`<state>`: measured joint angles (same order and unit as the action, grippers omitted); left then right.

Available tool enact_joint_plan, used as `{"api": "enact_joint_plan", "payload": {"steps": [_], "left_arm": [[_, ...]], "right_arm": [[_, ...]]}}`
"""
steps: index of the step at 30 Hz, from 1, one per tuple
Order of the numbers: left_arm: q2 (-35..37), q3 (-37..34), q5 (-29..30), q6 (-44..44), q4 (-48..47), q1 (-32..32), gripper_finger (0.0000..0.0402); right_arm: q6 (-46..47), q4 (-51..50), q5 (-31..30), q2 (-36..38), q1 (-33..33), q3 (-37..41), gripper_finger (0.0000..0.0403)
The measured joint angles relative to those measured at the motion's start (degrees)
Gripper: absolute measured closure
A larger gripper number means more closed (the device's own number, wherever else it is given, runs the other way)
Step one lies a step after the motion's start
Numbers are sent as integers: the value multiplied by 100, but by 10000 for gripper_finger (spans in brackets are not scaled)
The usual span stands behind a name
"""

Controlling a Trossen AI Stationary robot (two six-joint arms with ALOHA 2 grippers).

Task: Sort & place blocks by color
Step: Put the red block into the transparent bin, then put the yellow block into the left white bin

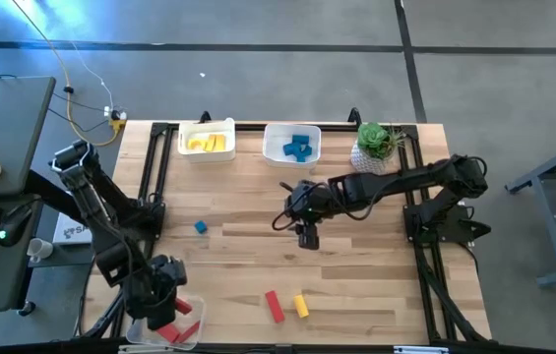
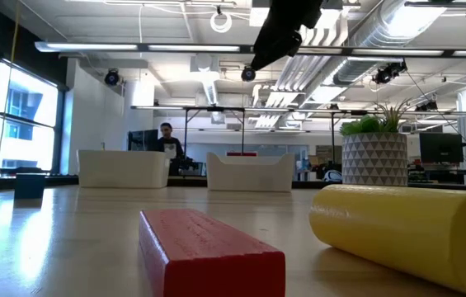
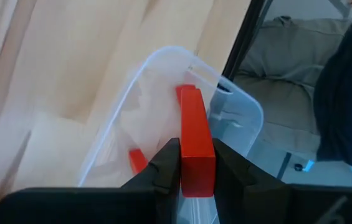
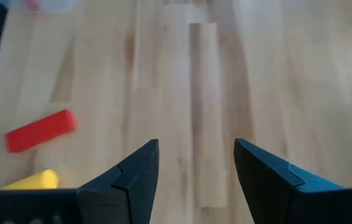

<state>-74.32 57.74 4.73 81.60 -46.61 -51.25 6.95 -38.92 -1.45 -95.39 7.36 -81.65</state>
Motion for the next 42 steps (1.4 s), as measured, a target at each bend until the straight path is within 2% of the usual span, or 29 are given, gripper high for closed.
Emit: {"api": "enact_joint_plan", "payload": {"steps": [10, 19, 28, 32, 36, 42], "left_arm": [[-435, -2, -199, 379, -16, -277, 353], [-560, -4, -260, 348, -79, -279, 350], [-556, -4, -260, 331, -79, -279, 282], [-556, -3, -260, 325, -92, -276, 256], [-556, -4, -275, 198, -118, -168, 247], [-466, -3, -3, -405, -104, -14, 252]], "right_arm": [[547, -258, 198, -2, 656, 0, 210], [2059, -470, 166, -2, 1408, 0, 210], [3363, -681, -530, 0, 1991, 0, 210], [4038, -675, -562, -1, 2056, 0, 210], [4423, -662, -566, -2, 2071, 0, 210], [4034, -75, -573, -2, 2071, 0, 210]]}}
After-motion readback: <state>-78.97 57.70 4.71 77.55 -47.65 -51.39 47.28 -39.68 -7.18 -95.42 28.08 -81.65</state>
